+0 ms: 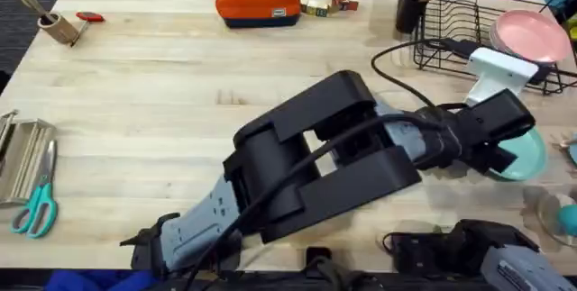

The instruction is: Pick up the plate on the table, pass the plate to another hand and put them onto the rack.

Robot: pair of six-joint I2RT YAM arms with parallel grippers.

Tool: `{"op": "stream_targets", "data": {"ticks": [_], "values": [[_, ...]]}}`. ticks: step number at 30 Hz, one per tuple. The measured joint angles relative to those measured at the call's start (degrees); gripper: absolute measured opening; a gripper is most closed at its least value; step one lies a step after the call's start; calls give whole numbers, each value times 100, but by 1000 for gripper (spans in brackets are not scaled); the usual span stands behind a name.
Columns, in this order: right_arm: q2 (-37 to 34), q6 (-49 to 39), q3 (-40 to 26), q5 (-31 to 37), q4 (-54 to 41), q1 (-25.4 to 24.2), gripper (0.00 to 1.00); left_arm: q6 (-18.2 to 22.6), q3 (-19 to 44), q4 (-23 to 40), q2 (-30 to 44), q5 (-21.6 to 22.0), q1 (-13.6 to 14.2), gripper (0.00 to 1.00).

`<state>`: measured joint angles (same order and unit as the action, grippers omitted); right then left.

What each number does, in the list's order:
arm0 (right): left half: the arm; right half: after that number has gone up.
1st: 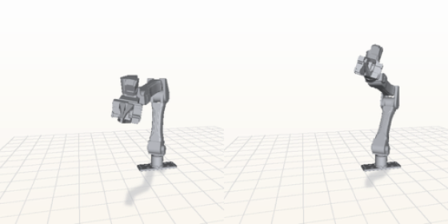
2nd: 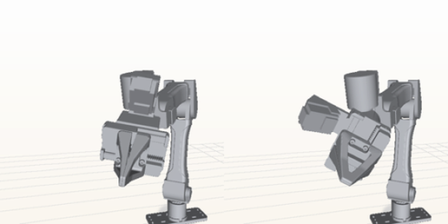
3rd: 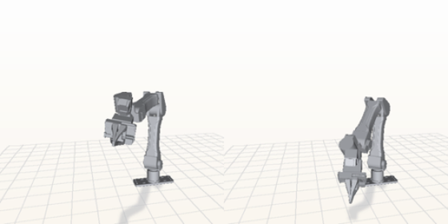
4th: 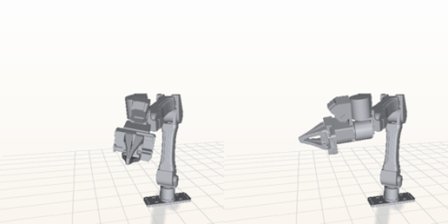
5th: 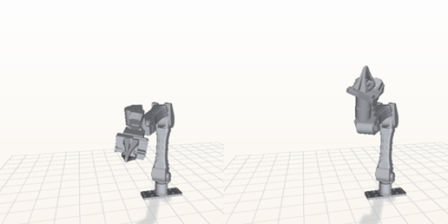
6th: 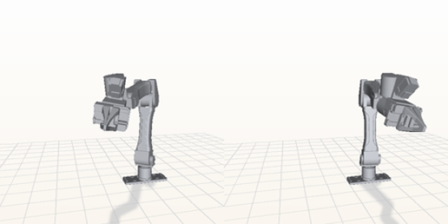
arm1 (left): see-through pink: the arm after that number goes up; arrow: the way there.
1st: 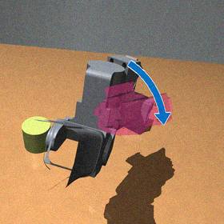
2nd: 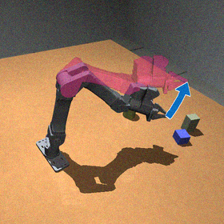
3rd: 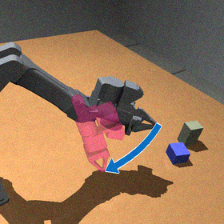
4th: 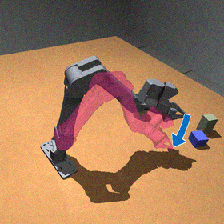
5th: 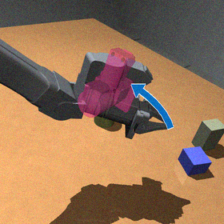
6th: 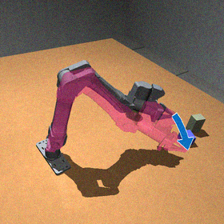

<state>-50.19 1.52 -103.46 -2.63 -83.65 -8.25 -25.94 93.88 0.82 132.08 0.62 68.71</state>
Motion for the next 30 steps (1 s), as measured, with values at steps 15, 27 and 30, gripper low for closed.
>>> {"op": "stream_targets", "data": {"ticks": [15, 27, 30], "values": [[2, 0, 0, 0, -16, 0, 994, -2, 3, -22, 52, 94, 23, 605], [0, 0, 0, 0, -49, 0, 993, -3, 8, -44, 99, 157, 48, 336], [0, 0, 0, 0, -58, 0, 994, -6, 16, -42, 106, 147, 50, 247]]}}
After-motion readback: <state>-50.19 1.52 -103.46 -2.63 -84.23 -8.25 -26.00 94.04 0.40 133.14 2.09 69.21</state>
